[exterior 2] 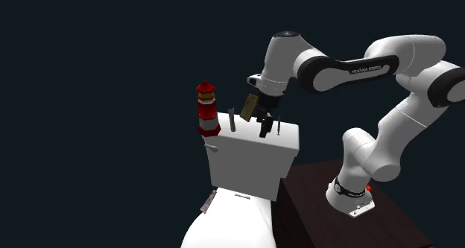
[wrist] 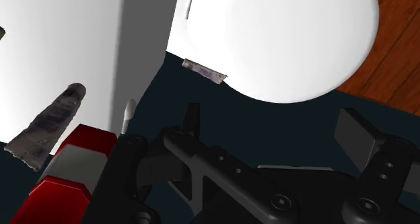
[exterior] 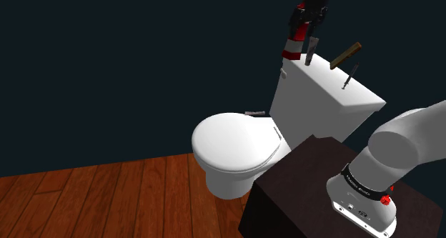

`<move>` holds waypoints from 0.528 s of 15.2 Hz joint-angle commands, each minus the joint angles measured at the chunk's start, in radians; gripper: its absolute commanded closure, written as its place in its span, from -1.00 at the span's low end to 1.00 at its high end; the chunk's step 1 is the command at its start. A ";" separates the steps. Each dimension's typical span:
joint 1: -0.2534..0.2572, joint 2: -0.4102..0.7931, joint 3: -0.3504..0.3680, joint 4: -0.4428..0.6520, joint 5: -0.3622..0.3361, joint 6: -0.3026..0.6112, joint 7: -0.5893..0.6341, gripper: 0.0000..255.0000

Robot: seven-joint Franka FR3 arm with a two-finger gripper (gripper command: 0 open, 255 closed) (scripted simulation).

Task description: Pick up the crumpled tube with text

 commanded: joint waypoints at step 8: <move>-0.094 0.203 -0.078 0.141 -0.029 0.101 0.085 -1.00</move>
